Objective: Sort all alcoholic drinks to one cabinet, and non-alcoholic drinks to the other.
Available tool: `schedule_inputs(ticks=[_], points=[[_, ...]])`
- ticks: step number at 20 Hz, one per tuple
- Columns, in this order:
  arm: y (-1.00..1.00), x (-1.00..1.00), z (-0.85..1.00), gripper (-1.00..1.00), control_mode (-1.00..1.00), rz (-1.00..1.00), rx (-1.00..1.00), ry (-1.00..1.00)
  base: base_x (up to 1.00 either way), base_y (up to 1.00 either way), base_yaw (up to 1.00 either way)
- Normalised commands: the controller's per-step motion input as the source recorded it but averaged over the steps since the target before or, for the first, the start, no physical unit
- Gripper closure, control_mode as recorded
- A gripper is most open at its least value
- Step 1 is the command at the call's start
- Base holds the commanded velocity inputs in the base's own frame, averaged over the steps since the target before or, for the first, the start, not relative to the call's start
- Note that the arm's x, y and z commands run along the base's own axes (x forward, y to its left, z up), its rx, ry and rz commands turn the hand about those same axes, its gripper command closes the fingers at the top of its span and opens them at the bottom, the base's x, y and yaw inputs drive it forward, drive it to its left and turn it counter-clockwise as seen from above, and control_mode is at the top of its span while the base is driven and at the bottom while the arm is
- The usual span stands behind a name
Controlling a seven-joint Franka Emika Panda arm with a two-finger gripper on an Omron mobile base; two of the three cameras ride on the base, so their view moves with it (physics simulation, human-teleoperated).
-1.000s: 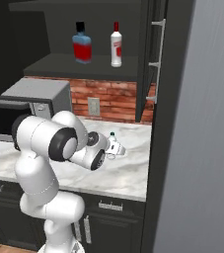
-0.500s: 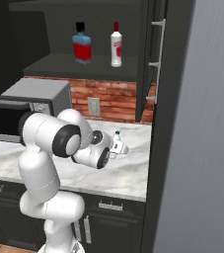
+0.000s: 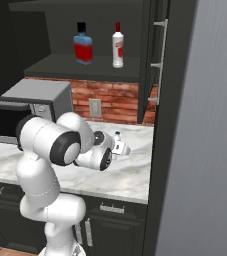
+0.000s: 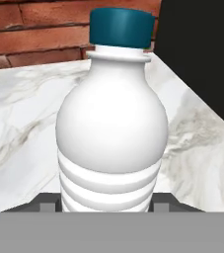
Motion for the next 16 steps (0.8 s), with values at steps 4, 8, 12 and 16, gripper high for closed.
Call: schedule_inputs(ticks=[4, 8, 12, 16], points=[[0.11, -0.26, 0.44, 1.0, -1.0, 0.08, 0.01, 0.0, 0.0, 0.0, 0.0], [0.13, -0.29, 0.6, 1.0, -1.0, 0.04, 0.01, 0.04, 0.0, 0.0, 0.0], [0.08, -0.25, 0.64, 1.0, -1.0, 0.0, 0.0, 0.11, 0.0, 0.0, 0.0], [0.13, -0.22, 0.51, 1.0, -1.0, 0.0, -0.01, 0.11, 0.0, 0.0, 0.0]])
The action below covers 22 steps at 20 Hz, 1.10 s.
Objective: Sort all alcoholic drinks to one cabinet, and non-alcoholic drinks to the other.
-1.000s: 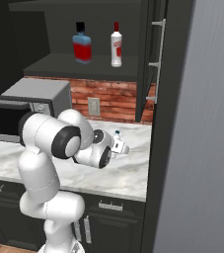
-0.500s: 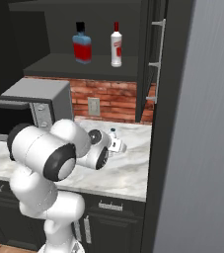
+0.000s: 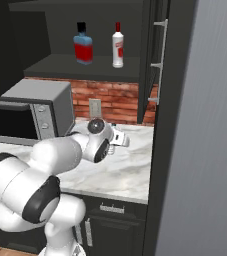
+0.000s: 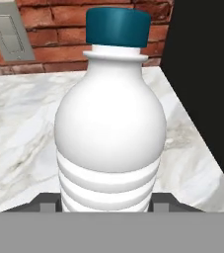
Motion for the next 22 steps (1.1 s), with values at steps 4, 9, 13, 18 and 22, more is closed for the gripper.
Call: schedule_inputs(ticks=[4, 9, 13, 18, 22], points=[[0.21, -0.26, 0.45, 1.0, -1.0, 0.0, -0.03, 0.1, 0.0, 0.0, 0.0], [0.11, -0.38, 0.41, 1.0, -1.0, 0.0, -0.04, 0.11, 0.0, 0.0, 0.0], [0.02, -0.49, 0.35, 1.0, -1.0, 0.0, -0.04, 0.12, 0.0, 0.0, 0.0], [0.01, -0.44, 0.41, 1.0, -1.0, 0.0, -0.01, 0.04, 0.0, 0.0, 0.0], [0.1, -0.32, 0.39, 1.0, -1.0, 0.01, 0.0, -0.03, 0.0, 0.0, 0.0]])
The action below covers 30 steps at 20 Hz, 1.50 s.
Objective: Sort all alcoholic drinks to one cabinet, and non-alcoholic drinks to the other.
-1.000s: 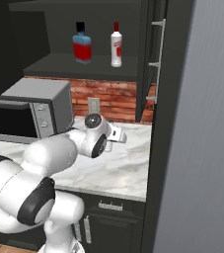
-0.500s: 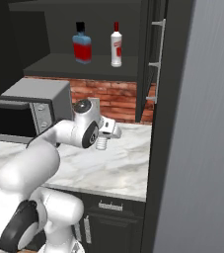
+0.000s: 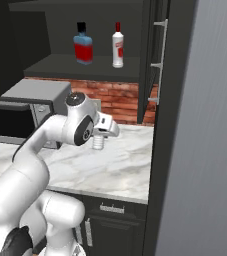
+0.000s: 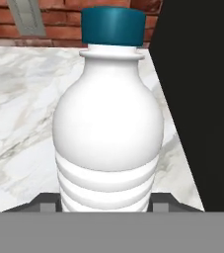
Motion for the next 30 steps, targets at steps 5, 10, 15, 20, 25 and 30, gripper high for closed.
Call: schedule_inputs(ticks=[5, 10, 15, 20, 25, 30], points=[[0.16, -0.3, 0.32, 1.0, -1.0, 0.02, 0.0, -0.14, 0.0, 0.0, 0.0], [0.14, -0.36, 0.37, 1.0, -1.0, 0.01, 0.0, -0.18, 0.0, 0.0, 0.0], [0.13, -0.38, 0.39, 1.0, -1.0, 0.0, 0.0, -0.17, 0.0, 0.0, 0.0], [0.13, -0.38, 0.44, 1.0, -1.0, 0.0, 0.0, -0.13, 0.0, 0.0, 0.0], [0.14, -0.37, 0.41, 1.0, -1.0, 0.0, 0.0, -0.08, 0.0, 0.0, 0.0], [0.12, -0.34, 0.39, 1.0, -1.0, 0.0, 0.0, -0.07, 0.0, 0.0, 0.0]])
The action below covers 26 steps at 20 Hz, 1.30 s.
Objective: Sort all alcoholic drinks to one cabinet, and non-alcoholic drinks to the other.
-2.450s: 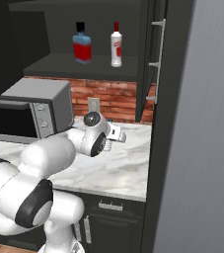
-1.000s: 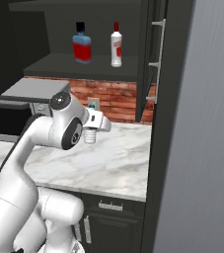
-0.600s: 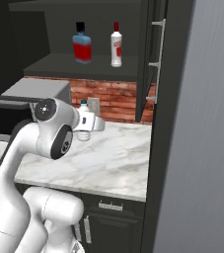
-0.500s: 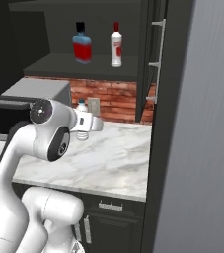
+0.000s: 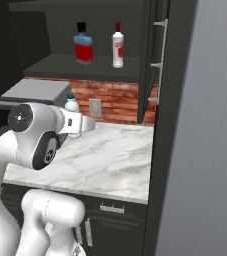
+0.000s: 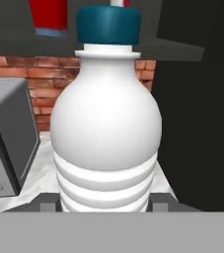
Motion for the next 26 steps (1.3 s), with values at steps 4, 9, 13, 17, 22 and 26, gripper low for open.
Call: schedule_inputs(ticks=[4, 9, 13, 17, 22, 26], points=[[0.17, -0.23, 0.27, 1.0, -1.0, 0.0, 0.0, -0.05, 0.0, 0.0, 0.0], [0.14, -0.16, 0.18, 1.0, -1.0, 0.01, 0.0, -0.05, 0.0, 0.0, 0.0], [0.11, -0.1, 0.15, 1.0, -1.0, 0.01, 0.0, -0.04, 0.0, 0.0, 0.0], [0.05, -0.11, 0.15, 1.0, -1.0, 0.0, 0.0, -0.04, 0.0, 0.0, 0.0], [0.01, -0.13, 0.11, 1.0, -1.0, 0.0, 0.0, -0.05, 0.0, 0.0, 0.0], [0.0, -0.2, 0.09, 1.0, -1.0, 0.0, 0.0, -0.02, 0.0, 0.0, 0.0]])
